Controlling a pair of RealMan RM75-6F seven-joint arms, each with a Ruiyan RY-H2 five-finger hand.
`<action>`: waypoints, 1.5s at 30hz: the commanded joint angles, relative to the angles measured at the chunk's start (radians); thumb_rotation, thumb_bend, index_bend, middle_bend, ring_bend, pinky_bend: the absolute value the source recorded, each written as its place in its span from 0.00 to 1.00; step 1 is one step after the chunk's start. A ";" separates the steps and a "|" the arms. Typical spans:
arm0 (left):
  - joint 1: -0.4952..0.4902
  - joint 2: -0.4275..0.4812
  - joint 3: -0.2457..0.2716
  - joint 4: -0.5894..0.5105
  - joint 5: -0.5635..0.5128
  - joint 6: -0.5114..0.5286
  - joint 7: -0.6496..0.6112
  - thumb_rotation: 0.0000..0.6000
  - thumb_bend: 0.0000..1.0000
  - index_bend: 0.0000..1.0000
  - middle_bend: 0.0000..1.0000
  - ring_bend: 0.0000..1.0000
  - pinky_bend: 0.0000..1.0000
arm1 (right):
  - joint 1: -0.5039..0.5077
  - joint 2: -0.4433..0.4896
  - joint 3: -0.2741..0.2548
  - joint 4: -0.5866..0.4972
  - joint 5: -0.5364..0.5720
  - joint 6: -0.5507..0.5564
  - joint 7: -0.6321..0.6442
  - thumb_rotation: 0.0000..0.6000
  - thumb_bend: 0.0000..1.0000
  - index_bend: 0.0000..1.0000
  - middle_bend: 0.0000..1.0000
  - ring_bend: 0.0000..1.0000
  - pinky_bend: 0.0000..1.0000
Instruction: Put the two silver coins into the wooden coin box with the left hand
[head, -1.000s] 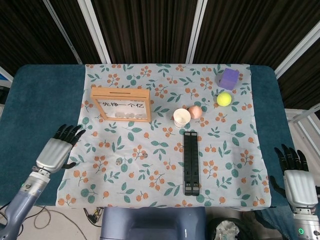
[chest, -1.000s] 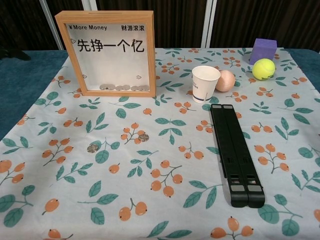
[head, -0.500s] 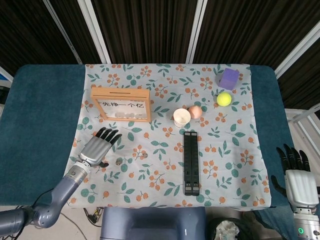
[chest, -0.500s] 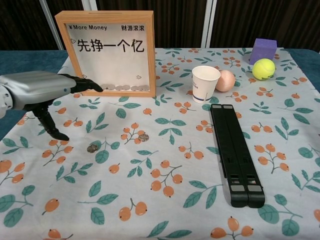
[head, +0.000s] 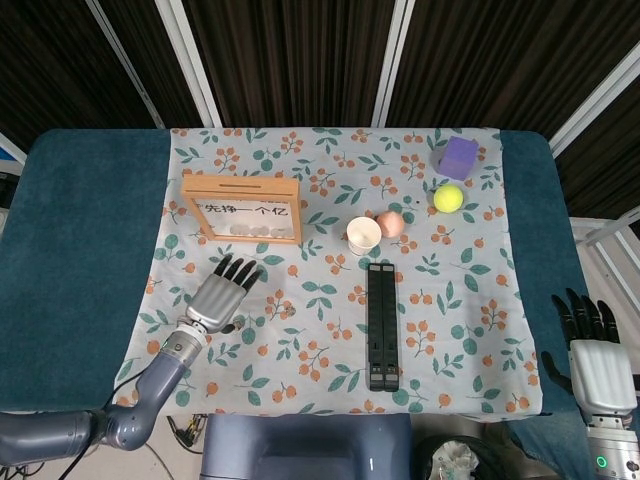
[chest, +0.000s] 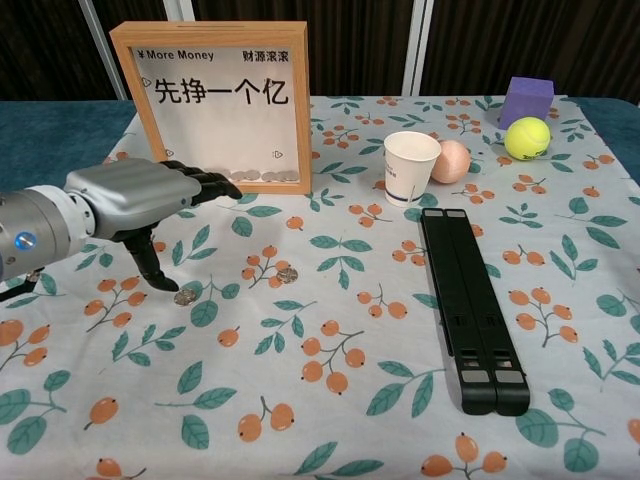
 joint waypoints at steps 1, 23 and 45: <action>-0.013 -0.015 0.007 0.013 -0.016 -0.001 0.004 1.00 0.09 0.09 0.00 0.00 0.00 | 0.000 0.000 0.000 0.000 0.000 -0.001 0.000 1.00 0.41 0.10 0.05 0.03 0.00; -0.045 -0.029 0.046 0.028 -0.050 0.013 -0.012 1.00 0.09 0.10 0.00 0.00 0.00 | -0.001 0.006 -0.003 -0.011 0.008 -0.007 -0.020 1.00 0.41 0.10 0.05 0.03 0.00; -0.065 -0.041 0.074 0.047 -0.047 0.035 -0.005 1.00 0.09 0.10 0.00 0.00 0.00 | -0.001 0.010 -0.003 -0.016 0.010 -0.011 -0.019 1.00 0.41 0.10 0.05 0.03 0.00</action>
